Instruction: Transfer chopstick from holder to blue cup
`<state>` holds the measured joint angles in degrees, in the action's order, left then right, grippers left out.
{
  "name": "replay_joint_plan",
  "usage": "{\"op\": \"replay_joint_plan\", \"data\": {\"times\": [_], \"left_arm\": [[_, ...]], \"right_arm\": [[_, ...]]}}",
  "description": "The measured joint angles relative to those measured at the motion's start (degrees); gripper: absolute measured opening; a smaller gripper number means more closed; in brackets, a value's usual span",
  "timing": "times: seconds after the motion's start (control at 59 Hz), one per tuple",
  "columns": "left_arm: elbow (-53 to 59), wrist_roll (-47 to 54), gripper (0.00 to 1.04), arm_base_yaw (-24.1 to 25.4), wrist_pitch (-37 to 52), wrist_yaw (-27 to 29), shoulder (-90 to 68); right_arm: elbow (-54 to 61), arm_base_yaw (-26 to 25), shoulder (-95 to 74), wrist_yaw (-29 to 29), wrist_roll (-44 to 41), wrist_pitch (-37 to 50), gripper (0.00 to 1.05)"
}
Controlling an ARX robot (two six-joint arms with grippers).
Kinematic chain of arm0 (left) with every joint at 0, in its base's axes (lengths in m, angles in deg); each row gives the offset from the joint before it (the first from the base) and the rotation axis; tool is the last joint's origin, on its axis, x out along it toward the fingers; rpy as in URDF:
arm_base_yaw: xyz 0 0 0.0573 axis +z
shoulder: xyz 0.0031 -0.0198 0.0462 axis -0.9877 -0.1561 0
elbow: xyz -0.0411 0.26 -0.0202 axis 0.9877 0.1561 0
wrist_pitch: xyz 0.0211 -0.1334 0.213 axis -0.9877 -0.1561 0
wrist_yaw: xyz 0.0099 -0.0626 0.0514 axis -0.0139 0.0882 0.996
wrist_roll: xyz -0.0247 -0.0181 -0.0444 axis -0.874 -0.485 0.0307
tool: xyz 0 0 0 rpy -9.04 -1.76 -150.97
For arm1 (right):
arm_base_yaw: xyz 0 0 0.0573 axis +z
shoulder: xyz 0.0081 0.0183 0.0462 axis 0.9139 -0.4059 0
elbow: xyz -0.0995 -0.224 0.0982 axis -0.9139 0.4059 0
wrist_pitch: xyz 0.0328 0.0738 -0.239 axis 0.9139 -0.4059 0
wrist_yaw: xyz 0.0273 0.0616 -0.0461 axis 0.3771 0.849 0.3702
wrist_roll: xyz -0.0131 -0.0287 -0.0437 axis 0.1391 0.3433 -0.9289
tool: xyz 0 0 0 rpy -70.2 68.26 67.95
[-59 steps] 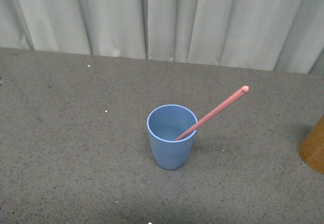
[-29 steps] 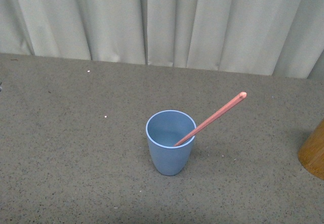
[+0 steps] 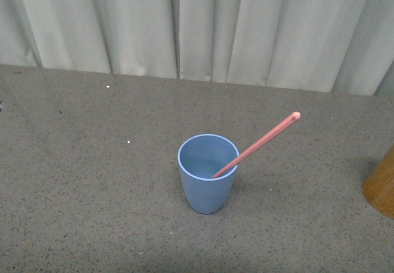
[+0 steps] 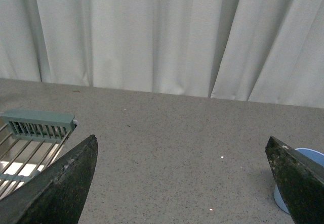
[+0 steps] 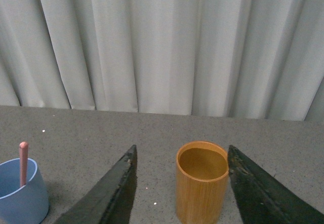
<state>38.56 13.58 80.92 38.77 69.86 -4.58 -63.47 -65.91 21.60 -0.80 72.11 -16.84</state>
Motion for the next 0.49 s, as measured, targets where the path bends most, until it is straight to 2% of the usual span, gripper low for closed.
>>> {"op": "replay_joint_plan", "data": {"times": [0.119, 0.153, 0.221, 0.492], "left_arm": [[0.0, 0.0, 0.98, 0.0, 0.0, 0.0, 0.0], [0.0, 0.0, 0.98, 0.0, 0.0, 0.0, 0.0], [0.0, 0.0, 0.98, 0.0, 0.0, 0.0, 0.0], [0.0, 0.0, 0.98, 0.0, 0.0, 0.0, 0.0]], "right_arm": [[0.0, 0.0, 0.0, 0.0, 0.0, 0.0, 0.94], [0.0, 0.0, 0.0, 0.0, 0.0, 0.0, 0.97], [0.0, 0.0, 0.0, 0.0, 0.0, 0.0, 0.94], [0.0, 0.0, 0.0, 0.0, 0.0, 0.0, 0.95]]}}
